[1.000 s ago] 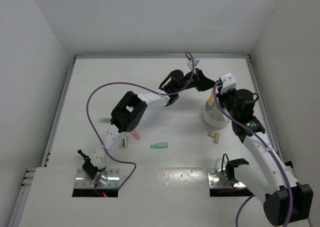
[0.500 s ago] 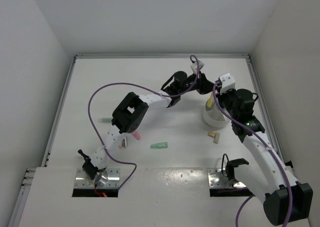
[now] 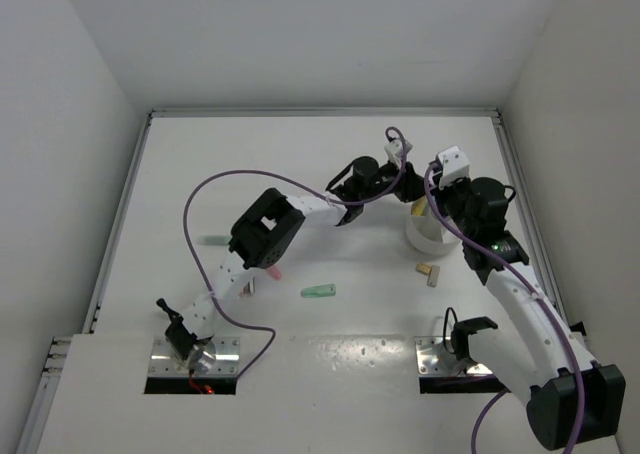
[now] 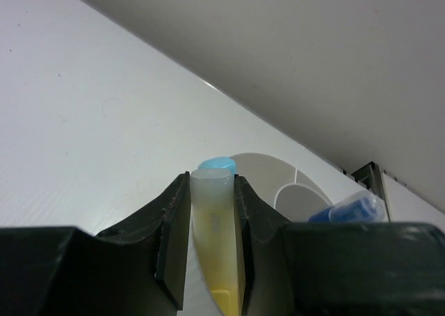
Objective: Sort the stationery into containers
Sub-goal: Place the pen in the storage box.
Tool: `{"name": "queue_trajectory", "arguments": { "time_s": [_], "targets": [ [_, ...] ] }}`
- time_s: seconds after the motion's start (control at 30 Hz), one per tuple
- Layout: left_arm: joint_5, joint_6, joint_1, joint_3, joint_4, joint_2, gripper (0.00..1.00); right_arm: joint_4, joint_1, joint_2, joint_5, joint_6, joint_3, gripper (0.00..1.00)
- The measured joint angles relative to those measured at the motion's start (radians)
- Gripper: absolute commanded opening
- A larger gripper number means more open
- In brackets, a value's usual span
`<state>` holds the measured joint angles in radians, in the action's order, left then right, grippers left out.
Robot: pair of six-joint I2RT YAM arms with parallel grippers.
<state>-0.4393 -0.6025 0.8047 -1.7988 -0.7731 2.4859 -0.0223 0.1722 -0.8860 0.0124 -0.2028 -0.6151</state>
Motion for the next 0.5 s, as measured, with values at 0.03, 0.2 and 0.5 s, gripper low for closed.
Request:
{"name": "queue_trajectory", "arguments": {
  "time_s": [0.03,0.2,0.5],
  "targets": [
    [0.001,0.003,0.003,0.009,-0.001,0.000,0.00,0.000,0.000,0.000,0.000,0.000,0.000,0.00],
    [0.003,0.015,0.006,0.038,-0.029,-0.001,0.25,0.000,0.000,0.000,0.000,0.000,0.000,0.00],
    [0.032,0.024,0.006,0.103,-0.039,-0.033,0.51,0.000,-0.007,0.000,0.007,0.000,0.000,0.00]
  ]
}}
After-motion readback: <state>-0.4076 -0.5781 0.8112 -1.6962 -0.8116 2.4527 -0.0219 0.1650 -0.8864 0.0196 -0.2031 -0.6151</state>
